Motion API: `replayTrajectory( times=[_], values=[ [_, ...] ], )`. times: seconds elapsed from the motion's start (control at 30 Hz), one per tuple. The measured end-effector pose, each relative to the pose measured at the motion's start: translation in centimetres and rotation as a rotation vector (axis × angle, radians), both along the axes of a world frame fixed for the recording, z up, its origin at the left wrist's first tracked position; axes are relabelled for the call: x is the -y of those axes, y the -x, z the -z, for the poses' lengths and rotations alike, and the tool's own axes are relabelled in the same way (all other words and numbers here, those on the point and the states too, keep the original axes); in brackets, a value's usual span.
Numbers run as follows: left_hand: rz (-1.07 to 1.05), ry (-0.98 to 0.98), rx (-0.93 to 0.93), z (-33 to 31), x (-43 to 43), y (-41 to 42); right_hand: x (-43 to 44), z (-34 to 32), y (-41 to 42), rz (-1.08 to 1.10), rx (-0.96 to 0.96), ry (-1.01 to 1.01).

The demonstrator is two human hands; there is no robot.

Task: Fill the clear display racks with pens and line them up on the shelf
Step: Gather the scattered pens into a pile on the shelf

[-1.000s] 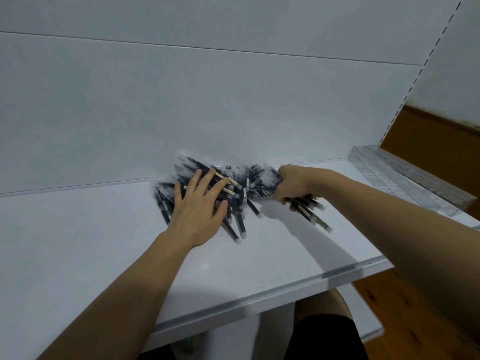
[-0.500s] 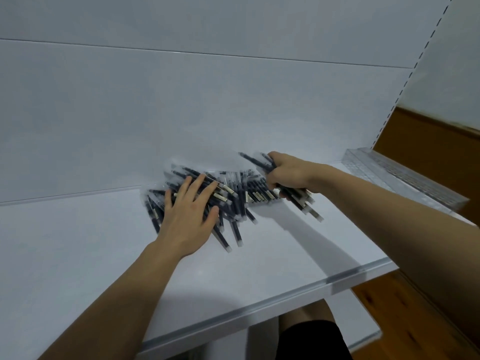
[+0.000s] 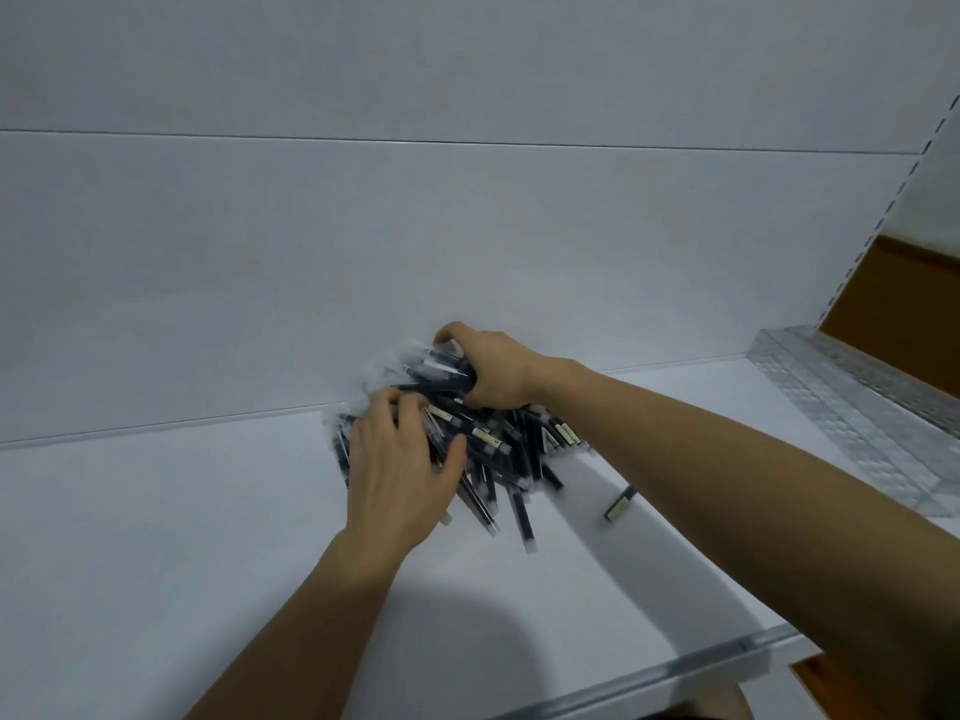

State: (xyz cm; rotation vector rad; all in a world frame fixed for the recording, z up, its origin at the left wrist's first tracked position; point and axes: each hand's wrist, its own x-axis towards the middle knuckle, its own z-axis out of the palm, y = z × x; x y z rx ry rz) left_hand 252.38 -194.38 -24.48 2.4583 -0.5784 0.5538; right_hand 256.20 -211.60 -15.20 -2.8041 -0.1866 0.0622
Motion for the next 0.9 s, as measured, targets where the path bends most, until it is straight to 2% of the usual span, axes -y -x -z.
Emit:
replayTrajectory(
  times=[0.1,0.3,0.6,0.67,0.77,0.83,0.9],
  values=[
    [-0.013,0.053,0.017,-0.1,0.0,-0.1,0.6,0.6,-0.5,-0.006,0.048,0.008],
    [0.000,-0.009,0.022,0.0,0.4,-0.2,3.5,0.5,1.4,-0.009,0.097,-0.063],
    [0.039,-0.041,0.025,-0.3,0.4,0.5,7.0,0.7,7.6,-0.021,0.174,0.044],
    [0.045,-0.032,0.020,-0.2,0.3,0.7,8.0,0.6,9.7,-0.026,0.126,0.145],
    [0.051,-0.028,0.010,-0.2,0.3,0.8,9.0,1.3,12.9,-0.066,-0.078,0.338],
    [0.053,-0.037,0.004,-0.1,0.3,0.8,9.3,2.4,14.5,-0.097,-0.173,0.362],
    [0.059,-0.044,-0.001,-0.1,0.3,0.8,9.6,3.3,15.3,-0.092,-0.157,0.323]
  ],
)
